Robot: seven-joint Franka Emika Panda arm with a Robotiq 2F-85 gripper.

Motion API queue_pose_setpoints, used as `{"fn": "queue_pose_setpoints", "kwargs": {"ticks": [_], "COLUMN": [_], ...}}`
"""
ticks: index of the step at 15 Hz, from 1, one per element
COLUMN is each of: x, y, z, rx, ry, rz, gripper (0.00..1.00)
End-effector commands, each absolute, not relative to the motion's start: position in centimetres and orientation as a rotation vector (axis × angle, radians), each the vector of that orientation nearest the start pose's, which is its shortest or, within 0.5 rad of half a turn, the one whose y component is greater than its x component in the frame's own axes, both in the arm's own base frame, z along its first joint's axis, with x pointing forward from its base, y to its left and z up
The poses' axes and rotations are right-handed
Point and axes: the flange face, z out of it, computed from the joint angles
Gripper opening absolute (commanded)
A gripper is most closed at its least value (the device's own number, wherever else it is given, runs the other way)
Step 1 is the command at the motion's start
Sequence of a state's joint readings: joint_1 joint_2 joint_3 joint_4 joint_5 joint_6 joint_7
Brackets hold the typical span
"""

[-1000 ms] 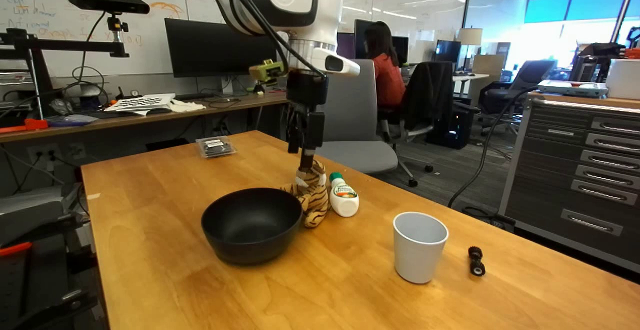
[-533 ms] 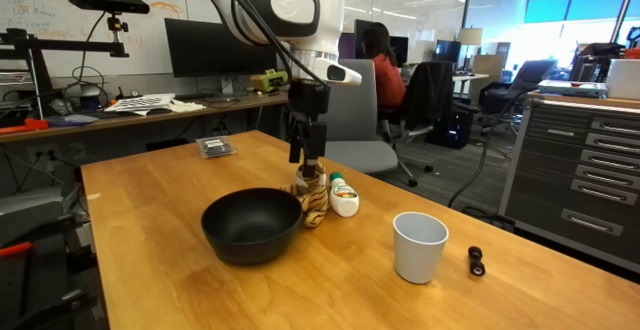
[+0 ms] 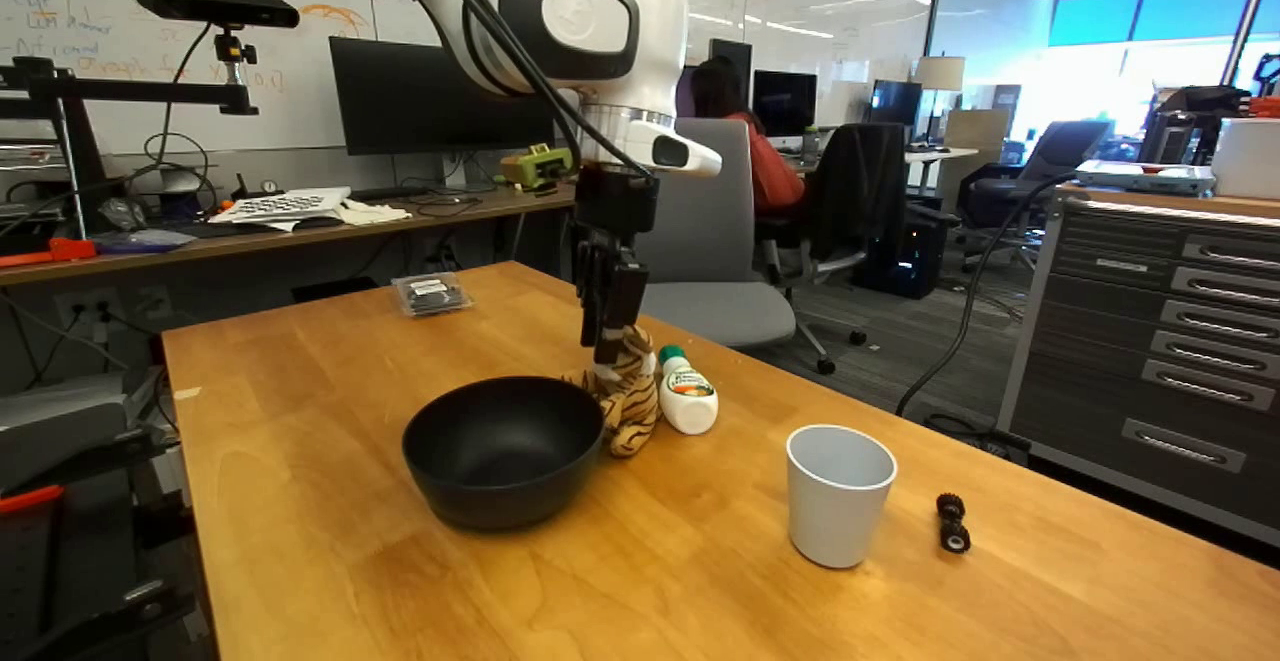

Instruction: Pick up the toy and put it in the bowl

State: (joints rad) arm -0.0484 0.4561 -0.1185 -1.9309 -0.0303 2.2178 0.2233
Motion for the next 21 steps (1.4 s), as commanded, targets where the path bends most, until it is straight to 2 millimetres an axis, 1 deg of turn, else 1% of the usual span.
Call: {"fn": "queue_pose_setpoints", "kwargs": {"ticks": [1,2,4,5,6,9,11,13,17,21], "x": [60.5,60.5,60.6,60.6,60.7,60.7,60.9,61.3,61.6,60.5], "y": [-9.7,-9.7,-9.6,-9.6,-9.5,-9.2,-9.0,-8.7,-7.4,-5.0], "z": [24.4,24.5,24.6,24.7,24.7,25.3,26.4,27.9,32.0,36.3], "rx": [-3.17,-3.169,-3.167,-3.166,-3.165,-3.155,-3.145,-3.134,-3.109,-3.113], "ry": [0.603,0.603,0.604,0.604,0.604,0.599,0.599,0.598,0.57,0.488], "rz": [0.246,0.244,0.24,0.238,0.236,0.24,0.217,0.18,0.069,0.002], "gripper": [0.2,0.13,0.1,0.07,0.12,0.11,0.11,0.1,0.09,0.08]}}
